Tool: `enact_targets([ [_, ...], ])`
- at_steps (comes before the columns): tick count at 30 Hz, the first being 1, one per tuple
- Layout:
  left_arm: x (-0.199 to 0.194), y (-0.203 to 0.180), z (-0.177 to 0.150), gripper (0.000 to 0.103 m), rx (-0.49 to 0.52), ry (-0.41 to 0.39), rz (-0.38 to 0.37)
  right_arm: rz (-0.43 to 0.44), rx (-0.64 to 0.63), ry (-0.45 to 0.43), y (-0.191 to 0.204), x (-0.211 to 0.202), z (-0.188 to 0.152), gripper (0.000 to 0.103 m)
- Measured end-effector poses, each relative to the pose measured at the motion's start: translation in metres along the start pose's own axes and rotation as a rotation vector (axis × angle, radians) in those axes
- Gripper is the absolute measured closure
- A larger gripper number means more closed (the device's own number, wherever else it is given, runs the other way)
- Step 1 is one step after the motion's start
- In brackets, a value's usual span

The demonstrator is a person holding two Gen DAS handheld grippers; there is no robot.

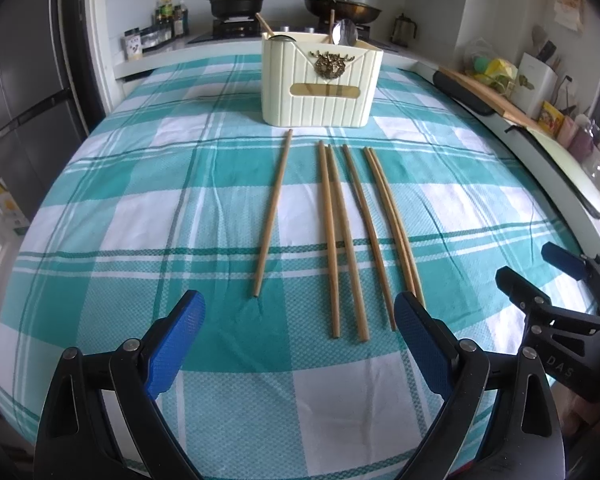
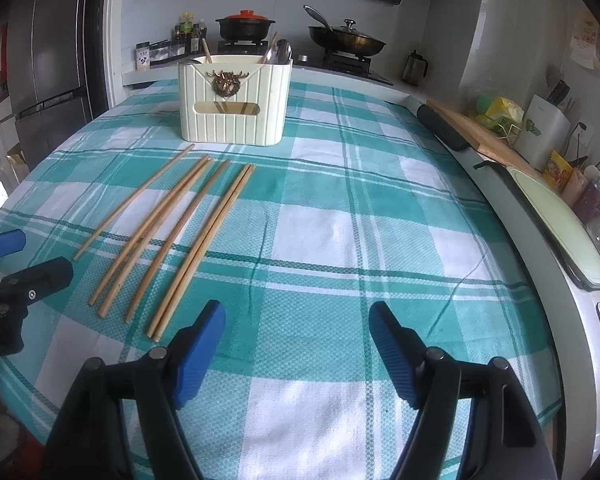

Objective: Organize utensils
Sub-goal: 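Withdraw both open tools back over the remaining chopsticks, then lower the right tool onto a loose chopstick and close on it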

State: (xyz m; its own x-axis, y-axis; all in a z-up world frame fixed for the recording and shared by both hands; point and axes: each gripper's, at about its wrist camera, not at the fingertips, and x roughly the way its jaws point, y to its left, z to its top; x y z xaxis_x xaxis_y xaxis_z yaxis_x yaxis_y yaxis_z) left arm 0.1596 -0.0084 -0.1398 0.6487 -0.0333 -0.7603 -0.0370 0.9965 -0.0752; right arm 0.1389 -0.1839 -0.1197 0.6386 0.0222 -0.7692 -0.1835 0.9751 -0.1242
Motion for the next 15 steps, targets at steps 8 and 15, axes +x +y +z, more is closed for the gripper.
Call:
enact_targets([
  [8,0.003,0.001,-0.001,0.007,-0.003,0.009,0.005,0.006,0.001,0.004,-0.001,0.003,0.000,0.027],
  [15,0.005,0.013,0.000,0.007,-0.038,0.013,0.020,0.090,0.103,0.028,-0.023,0.034,0.019,0.027],
])
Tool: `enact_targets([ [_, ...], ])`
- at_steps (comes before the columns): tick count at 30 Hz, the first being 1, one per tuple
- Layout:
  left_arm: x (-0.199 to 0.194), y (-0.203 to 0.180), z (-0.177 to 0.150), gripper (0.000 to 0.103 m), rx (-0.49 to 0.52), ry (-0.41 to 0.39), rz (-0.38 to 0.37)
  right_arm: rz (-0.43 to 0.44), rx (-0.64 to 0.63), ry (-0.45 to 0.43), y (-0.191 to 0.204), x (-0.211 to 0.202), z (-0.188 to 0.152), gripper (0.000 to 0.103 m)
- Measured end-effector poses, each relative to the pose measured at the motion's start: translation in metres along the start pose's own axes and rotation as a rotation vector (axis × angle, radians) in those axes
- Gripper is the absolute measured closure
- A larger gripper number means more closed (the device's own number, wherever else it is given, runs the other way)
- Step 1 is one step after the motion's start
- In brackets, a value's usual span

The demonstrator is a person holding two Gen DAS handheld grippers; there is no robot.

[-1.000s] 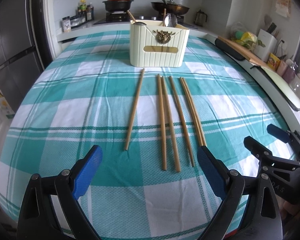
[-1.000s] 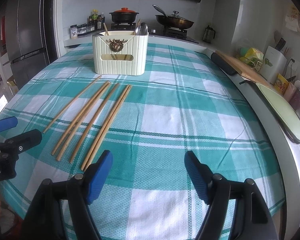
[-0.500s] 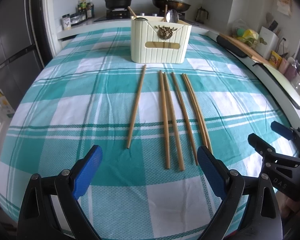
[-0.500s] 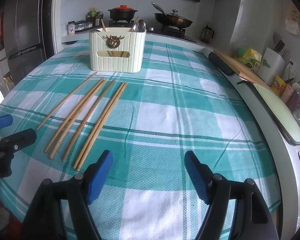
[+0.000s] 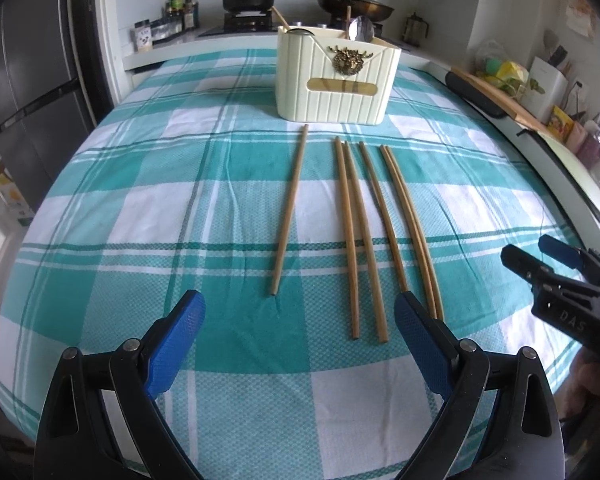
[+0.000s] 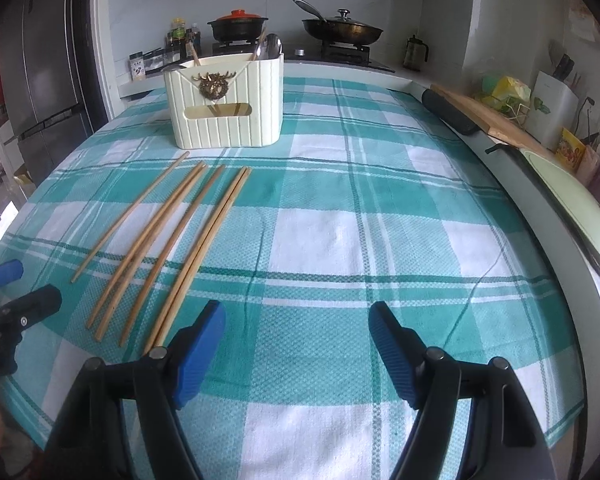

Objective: Organize utensils
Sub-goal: 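Lower the right tool onto a loose chopstick and close on it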

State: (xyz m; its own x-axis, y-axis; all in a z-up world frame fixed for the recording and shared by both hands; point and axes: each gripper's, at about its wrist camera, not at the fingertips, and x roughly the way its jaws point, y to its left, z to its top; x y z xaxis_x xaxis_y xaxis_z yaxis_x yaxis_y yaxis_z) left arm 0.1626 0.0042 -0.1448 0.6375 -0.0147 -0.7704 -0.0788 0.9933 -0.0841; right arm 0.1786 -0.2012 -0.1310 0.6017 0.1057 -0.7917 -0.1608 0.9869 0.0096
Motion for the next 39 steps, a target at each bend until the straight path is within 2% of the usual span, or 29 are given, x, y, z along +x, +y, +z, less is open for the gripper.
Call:
enact_targets([
  [3,0.000,0.005,0.000,0.007,-0.015,0.001,0.000,0.033,0.032,0.009,0.001,0.019,0.016,0.027],
  [8,-0.002,0.010,-0.001,0.007,-0.020,-0.008,0.005,0.068,0.017,0.049,0.023,0.050,0.037,0.027],
  [13,-0.004,0.020,-0.002,0.007,-0.042,-0.012,0.010,0.025,-0.032,0.111,0.043,0.076,0.038,0.027],
  [17,-0.001,0.030,-0.002,0.007,-0.068,-0.008,0.013,0.025,-0.028,0.102,0.047,0.077,0.039,0.028],
  [20,0.005,0.033,-0.001,0.007,-0.083,0.006,0.008,0.034,-0.045,0.143,0.053,0.085,0.039,0.026],
  [24,0.007,0.033,-0.001,0.007,-0.077,0.009,0.008,0.022,-0.067,0.123,0.055,0.084,0.038,0.029],
  [27,0.007,0.034,0.000,0.007,-0.066,0.009,0.018,0.011,-0.082,0.099,0.048,0.080,0.036,0.039],
  [29,0.009,0.037,0.004,0.007,-0.058,0.010,0.029,-0.003,-0.089,0.088,0.040,0.076,0.035,0.057],
  [31,0.013,0.043,0.013,0.007,-0.050,0.012,0.042,-0.020,-0.091,0.081,0.029,0.072,0.032,0.066],
  [36,0.036,0.038,0.039,0.007,0.053,0.037,0.045,-0.026,-0.090,0.073,0.007,0.066,0.024,0.074],
  [39,0.060,0.027,0.049,0.011,0.144,0.074,0.072,-0.034,-0.123,0.069,0.005,0.062,0.020,0.085],
])
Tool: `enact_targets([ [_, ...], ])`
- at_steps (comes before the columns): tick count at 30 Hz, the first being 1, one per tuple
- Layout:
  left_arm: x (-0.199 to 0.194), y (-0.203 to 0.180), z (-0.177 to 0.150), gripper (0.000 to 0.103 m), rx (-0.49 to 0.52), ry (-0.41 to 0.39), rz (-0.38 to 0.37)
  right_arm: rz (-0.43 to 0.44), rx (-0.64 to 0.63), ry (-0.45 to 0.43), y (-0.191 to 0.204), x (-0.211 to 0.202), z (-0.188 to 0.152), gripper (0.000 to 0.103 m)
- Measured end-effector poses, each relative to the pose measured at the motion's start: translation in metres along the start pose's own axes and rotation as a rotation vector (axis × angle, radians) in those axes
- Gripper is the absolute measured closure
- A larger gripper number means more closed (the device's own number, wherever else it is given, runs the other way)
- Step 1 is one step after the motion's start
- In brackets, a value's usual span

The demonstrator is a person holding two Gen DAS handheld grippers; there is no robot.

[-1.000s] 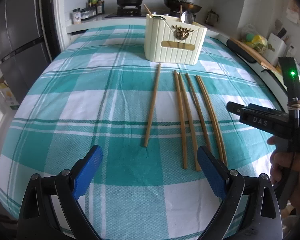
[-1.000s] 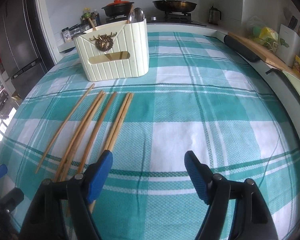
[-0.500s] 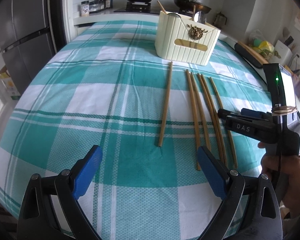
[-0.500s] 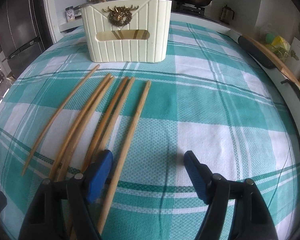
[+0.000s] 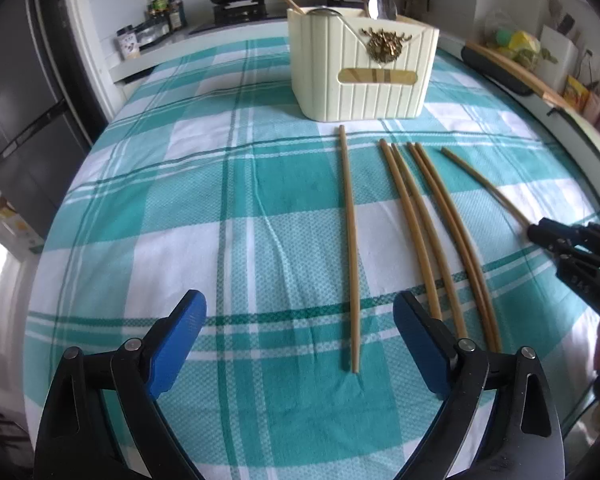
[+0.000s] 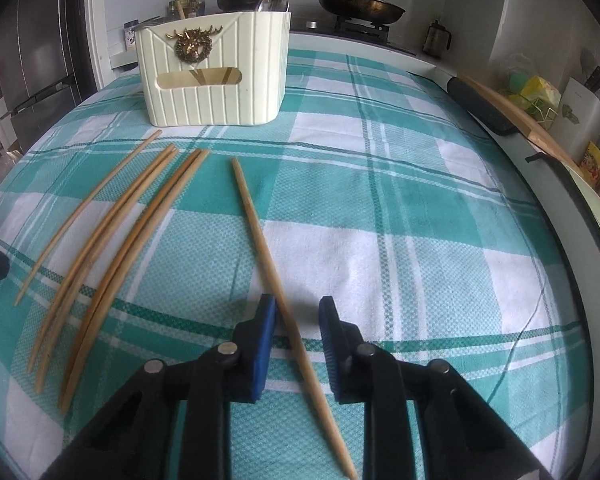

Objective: Organize utensils
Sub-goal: 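Lower the right tool onto a loose chopstick and close on it, then close the left tool on another chopstick while the right tool lifts its chopstick upright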

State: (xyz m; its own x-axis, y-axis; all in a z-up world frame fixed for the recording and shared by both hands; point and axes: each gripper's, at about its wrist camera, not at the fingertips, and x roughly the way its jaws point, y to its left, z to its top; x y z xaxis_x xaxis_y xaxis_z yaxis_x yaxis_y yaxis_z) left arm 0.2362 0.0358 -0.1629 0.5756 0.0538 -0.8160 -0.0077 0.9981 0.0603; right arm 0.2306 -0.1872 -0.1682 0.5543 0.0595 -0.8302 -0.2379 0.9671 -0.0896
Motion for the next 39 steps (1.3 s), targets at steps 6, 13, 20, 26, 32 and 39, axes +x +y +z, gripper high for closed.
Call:
enact_targets([
  [6,0.026,-0.001,0.004,0.055,0.005,0.073,-0.029,-0.019,0.011,-0.007,-0.013,-0.006,-0.012,0.092],
  [13,0.014,-0.005,-0.010,0.099,-0.059,0.080,-0.023,-0.033,0.047,-0.005,-0.034,-0.017,-0.030,0.093],
  [20,-0.021,-0.012,-0.053,0.098,-0.108,0.127,-0.089,-0.035,0.054,0.039,-0.053,-0.035,-0.054,0.093],
  [26,-0.036,-0.007,-0.044,0.066,-0.087,0.109,-0.145,0.052,0.039,0.073,-0.060,-0.046,-0.046,0.066],
  [32,-0.026,0.015,0.006,0.049,-0.039,0.077,-0.172,0.168,-0.005,0.130,-0.056,-0.032,-0.004,0.065],
  [39,0.025,0.019,0.043,0.049,0.001,0.159,-0.179,0.166,-0.081,0.205,-0.045,0.010,0.028,0.065],
])
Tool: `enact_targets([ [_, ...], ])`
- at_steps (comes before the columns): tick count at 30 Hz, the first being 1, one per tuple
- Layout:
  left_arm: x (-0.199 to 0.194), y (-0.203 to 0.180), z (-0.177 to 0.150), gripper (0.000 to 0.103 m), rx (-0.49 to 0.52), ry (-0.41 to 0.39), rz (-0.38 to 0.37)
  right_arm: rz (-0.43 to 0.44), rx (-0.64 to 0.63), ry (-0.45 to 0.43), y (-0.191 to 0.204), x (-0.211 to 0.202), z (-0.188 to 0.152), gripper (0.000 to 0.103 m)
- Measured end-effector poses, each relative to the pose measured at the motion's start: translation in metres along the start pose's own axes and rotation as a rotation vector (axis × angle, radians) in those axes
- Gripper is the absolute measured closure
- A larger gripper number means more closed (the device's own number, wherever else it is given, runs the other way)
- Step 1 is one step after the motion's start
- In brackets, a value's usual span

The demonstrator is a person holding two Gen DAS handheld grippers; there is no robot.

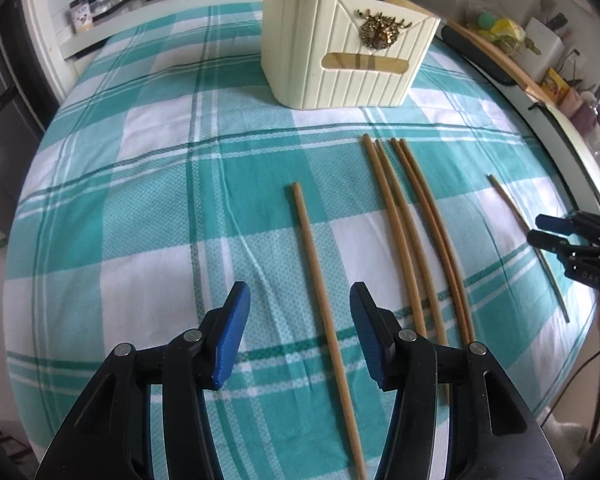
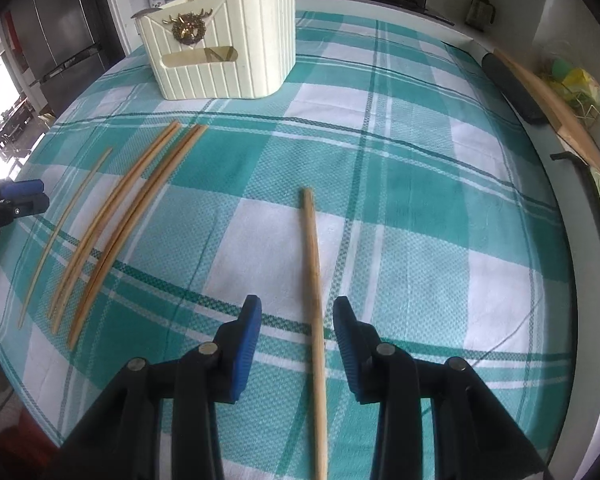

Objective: Organize utensils
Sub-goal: 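Close the left tool on another chopstick while the right tool lifts its chopstick upright, then carry both chopsticks upright into the cream holder and open both tools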

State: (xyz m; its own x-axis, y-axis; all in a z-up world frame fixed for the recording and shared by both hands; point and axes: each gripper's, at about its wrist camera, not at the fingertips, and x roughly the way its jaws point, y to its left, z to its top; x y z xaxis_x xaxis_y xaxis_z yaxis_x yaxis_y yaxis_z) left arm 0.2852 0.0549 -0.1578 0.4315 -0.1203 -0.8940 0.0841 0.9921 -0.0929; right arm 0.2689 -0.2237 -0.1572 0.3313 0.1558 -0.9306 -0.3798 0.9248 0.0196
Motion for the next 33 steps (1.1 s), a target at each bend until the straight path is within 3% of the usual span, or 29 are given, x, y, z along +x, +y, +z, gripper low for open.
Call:
enact_targets([
  [7,0.035,-0.006,0.021,0.052,0.040,0.050,0.075,0.004,-0.006,0.008,-0.004,0.024,0.027,0.065],
  [9,0.037,-0.010,0.027,0.073,0.056,0.043,0.082,0.020,0.005,0.004,-0.005,0.030,0.037,0.066],
  [10,0.038,-0.011,0.030,0.096,0.053,0.043,0.069,0.017,0.011,-0.004,-0.006,0.032,0.042,0.072],
  [11,0.039,-0.011,0.032,0.098,0.046,0.044,0.065,-0.004,0.008,-0.014,-0.006,0.033,0.047,0.088],
  [12,0.040,-0.012,0.034,0.099,0.040,0.038,0.070,-0.012,0.002,-0.017,-0.005,0.035,0.051,0.096],
  [17,0.016,-0.007,0.039,0.099,-0.010,-0.055,0.063,0.059,0.073,-0.113,-0.015,0.014,0.059,0.096],
  [26,-0.110,-0.003,0.030,0.099,-0.062,-0.332,0.006,0.137,0.080,-0.433,-0.009,-0.120,0.049,0.096],
  [33,-0.173,-0.013,0.015,0.099,-0.055,-0.469,-0.051,0.089,0.016,-0.644,0.018,-0.193,0.029,0.096],
])
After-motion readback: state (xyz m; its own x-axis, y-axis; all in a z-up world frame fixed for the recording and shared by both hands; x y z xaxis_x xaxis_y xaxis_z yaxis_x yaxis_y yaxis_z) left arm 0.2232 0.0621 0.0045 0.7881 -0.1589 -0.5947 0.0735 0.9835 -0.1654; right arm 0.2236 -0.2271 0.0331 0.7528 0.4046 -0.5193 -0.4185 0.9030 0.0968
